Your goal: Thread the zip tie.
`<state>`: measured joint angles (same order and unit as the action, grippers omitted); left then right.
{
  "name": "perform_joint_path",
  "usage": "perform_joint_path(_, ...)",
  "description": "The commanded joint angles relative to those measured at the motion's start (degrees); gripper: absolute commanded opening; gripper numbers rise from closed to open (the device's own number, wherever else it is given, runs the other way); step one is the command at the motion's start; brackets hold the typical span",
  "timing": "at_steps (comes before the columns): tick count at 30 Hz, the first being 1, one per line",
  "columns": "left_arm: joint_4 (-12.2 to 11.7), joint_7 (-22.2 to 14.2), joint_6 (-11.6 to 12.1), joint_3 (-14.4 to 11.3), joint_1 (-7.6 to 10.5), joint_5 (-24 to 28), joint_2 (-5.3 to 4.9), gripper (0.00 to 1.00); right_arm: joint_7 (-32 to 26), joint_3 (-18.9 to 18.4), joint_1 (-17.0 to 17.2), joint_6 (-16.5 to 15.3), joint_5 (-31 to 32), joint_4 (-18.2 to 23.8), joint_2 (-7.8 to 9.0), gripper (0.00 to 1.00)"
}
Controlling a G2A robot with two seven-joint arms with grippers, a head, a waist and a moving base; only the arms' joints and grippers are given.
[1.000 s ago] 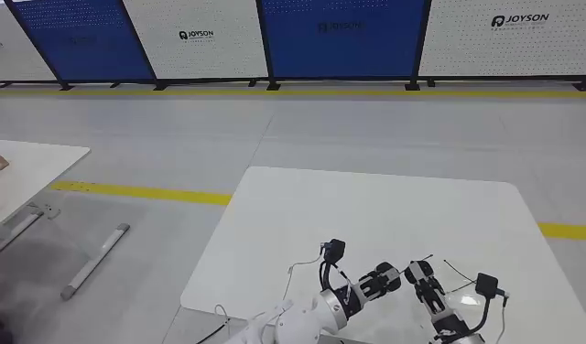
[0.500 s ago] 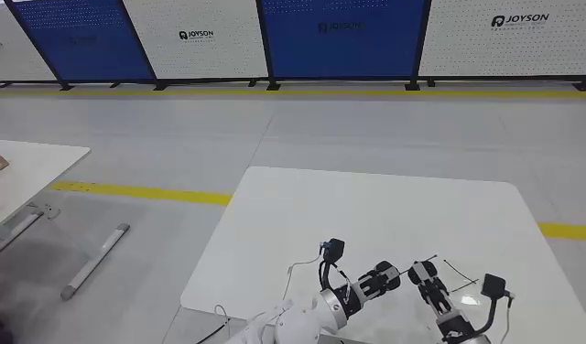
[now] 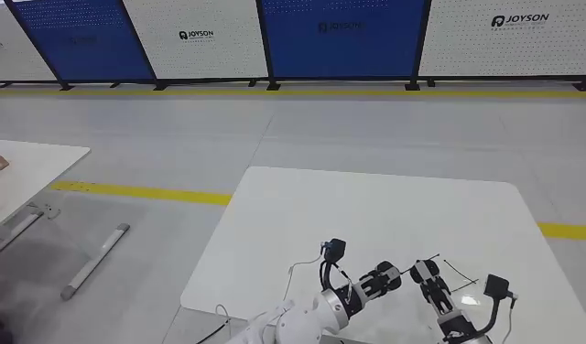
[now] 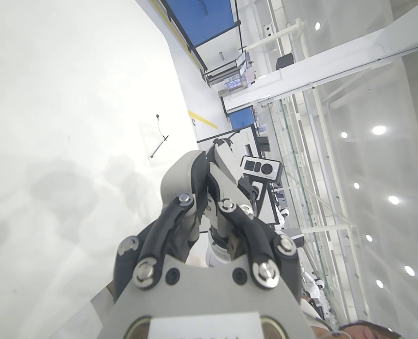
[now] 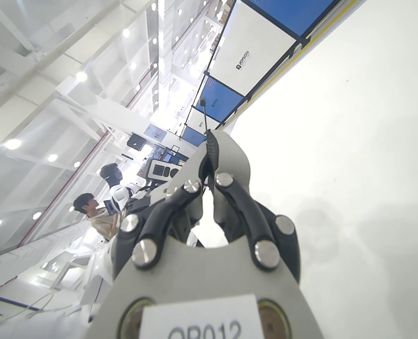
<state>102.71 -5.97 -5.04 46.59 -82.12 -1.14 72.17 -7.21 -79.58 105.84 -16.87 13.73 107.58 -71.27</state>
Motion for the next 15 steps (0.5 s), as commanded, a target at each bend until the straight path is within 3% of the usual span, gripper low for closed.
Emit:
perform_joint_path(1, 0.2, 0.6, -1.2, -0.1, 0.14, -0.8, 0.05, 0.0, 1.1, 0.0, 0.2, 0.2, 0.9, 0.2, -0.03, 0.0)
perform_joint_path(5, 0.1, 1.2, -3.3, -0.7, 0.56, -1.6, 0.26, 0.15, 2.3, 0.1, 0.5, 0.7, 2.1, 0.4, -0.06, 0.0)
perform_joint_path(11, -0.3, 1.0, -3.5, -1.2, 0.96, -1.5, 0.49, 0.22, 3.4, 0.8, 0.3, 1.5, 4.0, 0.4, -0.15, 0.0)
perform_joint_path(15, -0.2, 1.0, -3.6, -1.2, 1.07, -1.7, 0.56, 0.18, 4.1, 1.2, 0.3, 1.9, 5.1, 0.6, -0.19, 0.0)
